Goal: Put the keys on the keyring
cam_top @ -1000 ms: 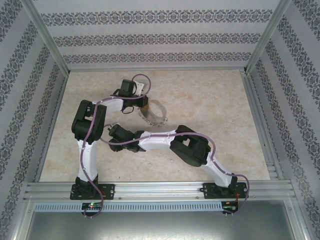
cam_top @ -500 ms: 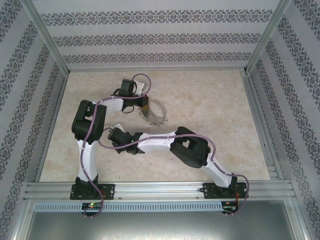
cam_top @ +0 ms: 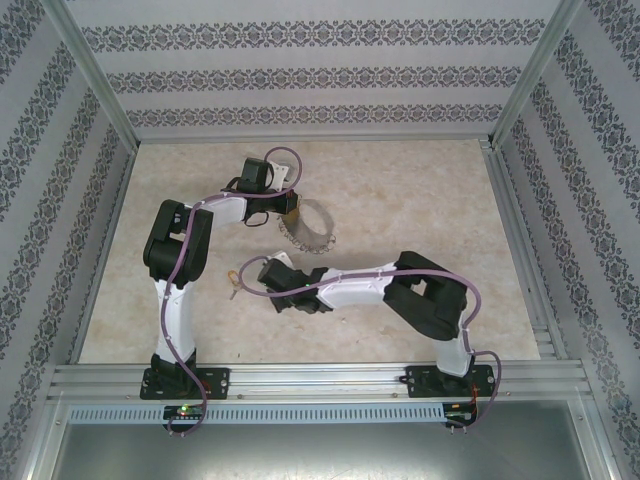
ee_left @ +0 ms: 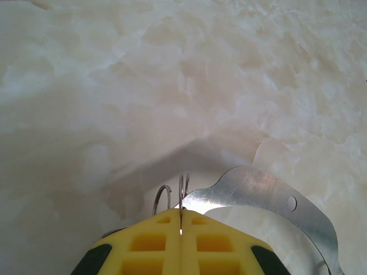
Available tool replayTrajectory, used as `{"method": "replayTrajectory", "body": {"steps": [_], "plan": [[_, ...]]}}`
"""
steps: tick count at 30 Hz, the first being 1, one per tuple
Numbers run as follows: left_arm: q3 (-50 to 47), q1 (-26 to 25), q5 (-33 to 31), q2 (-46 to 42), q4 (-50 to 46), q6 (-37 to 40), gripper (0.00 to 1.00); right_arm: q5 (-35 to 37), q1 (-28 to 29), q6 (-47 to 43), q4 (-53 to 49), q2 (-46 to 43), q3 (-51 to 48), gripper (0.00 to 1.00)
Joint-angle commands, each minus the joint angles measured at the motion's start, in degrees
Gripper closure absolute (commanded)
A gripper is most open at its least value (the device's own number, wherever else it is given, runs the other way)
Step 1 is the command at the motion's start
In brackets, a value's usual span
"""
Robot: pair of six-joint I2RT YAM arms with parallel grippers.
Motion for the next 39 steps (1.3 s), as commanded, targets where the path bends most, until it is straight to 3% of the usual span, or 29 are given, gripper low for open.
{"method": "replayTrajectory", "body": {"steps": [1, 3, 5, 12, 39], "plan": [[0.71, 0.71, 1.76, -0.8, 0.31, -0.67, 1.0, -9.88, -1.77, -3.47, 9.65, -2.31, -2.13, 0.7], [0.89, 0.74, 1.73, -0.75, 0.01, -0.65, 1.0, -16.64, -3.15, -5.36, 12.97, -1.08, -1.27, 0.59], [0.87, 0.65, 1.72, -0.79, -0.07, -0.47, 1.0, -20.97, -3.94, -6.75, 15.07, 0.6, 0.4, 0.56], [1.58, 0.63, 2.29, -0.49, -0.62, -0.19, 1.0, -28.34, -4.62, -10.3, 14.61, 8.0, 9.52, 0.55], [3.31, 0.68, 3.21, 0.33, -1.41, -0.23, 1.0, -25.34, -3.02, -20.29, 9.43, 16.32, 20.24, 0.62]]}}
